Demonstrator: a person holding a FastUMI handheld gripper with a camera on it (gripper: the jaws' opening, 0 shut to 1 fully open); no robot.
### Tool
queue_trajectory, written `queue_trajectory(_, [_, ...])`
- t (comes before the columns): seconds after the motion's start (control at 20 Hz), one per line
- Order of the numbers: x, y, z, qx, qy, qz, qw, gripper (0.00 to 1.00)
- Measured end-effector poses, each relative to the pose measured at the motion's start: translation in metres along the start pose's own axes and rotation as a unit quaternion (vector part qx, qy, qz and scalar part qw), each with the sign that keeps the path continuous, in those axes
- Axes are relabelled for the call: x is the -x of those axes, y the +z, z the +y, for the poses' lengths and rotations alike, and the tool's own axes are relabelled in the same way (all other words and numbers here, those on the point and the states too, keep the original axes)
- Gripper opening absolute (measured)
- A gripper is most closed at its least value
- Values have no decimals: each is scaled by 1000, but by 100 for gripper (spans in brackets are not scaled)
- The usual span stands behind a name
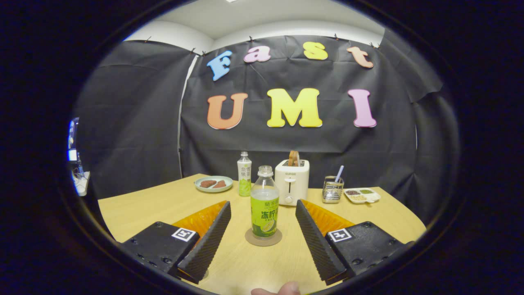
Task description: Take the bottle from table, then pour the juice into the cup, finally place the bottle on the coaster
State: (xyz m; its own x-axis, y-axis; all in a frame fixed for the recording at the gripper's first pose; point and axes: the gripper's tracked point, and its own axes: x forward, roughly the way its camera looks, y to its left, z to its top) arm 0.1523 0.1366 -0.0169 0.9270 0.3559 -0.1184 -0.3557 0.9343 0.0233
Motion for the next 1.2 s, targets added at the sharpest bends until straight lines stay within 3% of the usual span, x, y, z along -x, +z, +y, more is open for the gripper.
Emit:
queue_trajectory(0.25, [89,27,-19,-19,-24,-33,999,100])
queue_trajectory(0.4, [139,47,-40,-27,-63,-63,996,100])
queue_trajectory(0.5, [167,47,-51,-5,-98,-74,992,100])
queue_trajectory(0.65, [200,29,-46,12,-113,-63,992,100])
queue_trajectory(1.2, [256,-6,-17,-29,-140,-78,987,100])
